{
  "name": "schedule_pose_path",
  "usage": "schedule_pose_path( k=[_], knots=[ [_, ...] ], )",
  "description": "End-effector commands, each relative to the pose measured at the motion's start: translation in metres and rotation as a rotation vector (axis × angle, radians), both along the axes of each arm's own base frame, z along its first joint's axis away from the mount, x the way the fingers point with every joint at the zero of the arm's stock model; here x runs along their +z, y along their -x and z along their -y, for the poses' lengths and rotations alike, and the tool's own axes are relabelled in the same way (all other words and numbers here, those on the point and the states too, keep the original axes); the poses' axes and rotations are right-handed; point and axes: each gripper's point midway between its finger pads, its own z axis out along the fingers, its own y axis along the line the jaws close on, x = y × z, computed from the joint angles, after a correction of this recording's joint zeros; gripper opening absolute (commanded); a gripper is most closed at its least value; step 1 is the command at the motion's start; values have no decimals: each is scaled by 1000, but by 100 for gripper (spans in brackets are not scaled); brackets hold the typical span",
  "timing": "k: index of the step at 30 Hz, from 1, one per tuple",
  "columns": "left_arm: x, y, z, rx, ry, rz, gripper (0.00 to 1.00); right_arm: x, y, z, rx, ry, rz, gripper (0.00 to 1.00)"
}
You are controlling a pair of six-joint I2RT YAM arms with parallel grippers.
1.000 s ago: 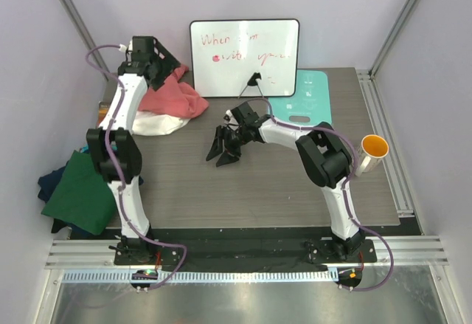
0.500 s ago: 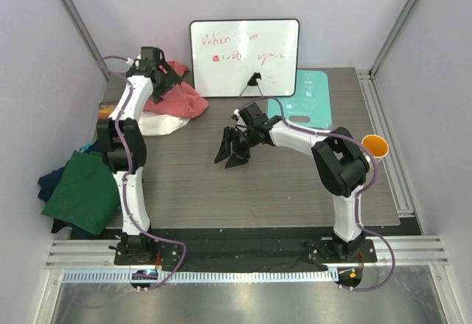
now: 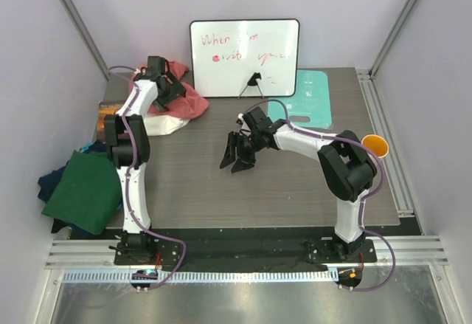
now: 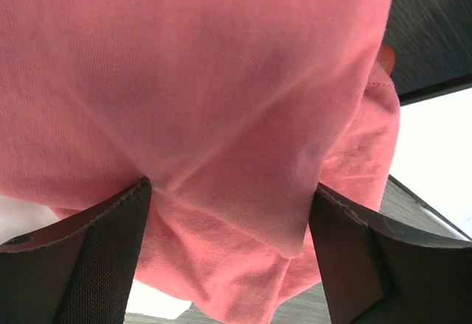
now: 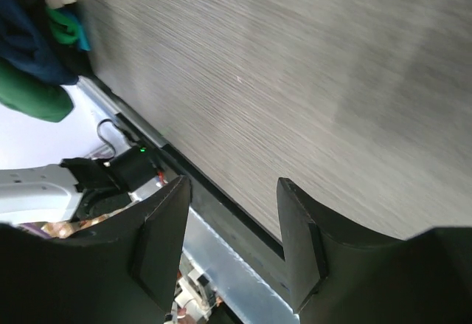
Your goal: Fold and stack the t-shirts
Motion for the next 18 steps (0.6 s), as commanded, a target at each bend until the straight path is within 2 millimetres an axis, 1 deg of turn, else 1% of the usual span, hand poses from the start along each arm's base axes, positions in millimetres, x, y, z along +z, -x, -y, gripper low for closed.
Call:
schedule_pose_path(
  k=[1,2,3,4,6,7,8,9,10,11,12,13,14,15,16,17,18],
  knots=[
    [19,-11,19,-40,45,73,85,38,-3,17,-25,12,144,57],
    [15,-9,21,-40,51,61,83,43,-2,20,-31,10,152,57],
    [10,-10,21,-35,53,45,82,45,-1,23,-33,14,152,56],
    [3,-2,21,-31,51,-2,81,45,1,28,-36,28,144,57],
    [-2,3,20,-29,35,-35,75,54,2,32,-28,35,170,57],
    [-11,9,20,-30,26,-67,74,53,1,36,-37,52,171,57],
    [-16,12,20,-41,22,-81,64,50,2,40,-43,61,167,57],
    [-22,15,21,-48,21,-99,57,48,4,42,-49,67,158,57],
    [-30,21,21,-58,13,-129,45,44,6,42,-62,73,135,57],
    [-31,24,19,-63,3,-141,7,39,9,43,-59,78,115,57],
    [-32,27,18,-70,-4,-151,0,32,11,43,-54,87,97,57],
    [-31,29,18,-75,-6,-154,0,29,12,44,-50,96,86,57],
    [-19,28,18,-77,-6,-123,0,26,12,46,-53,108,84,57],
    [-18,33,18,-79,-7,-119,0,25,12,47,-54,114,86,57],
    [-8,25,13,-67,-30,-70,0,23,12,47,-55,119,85,57],
    [11,25,11,-58,-41,-25,0,22,14,48,-58,124,74,57],
    [25,17,4,-38,-76,24,0,20,15,48,-66,124,63,57]
  ],
)
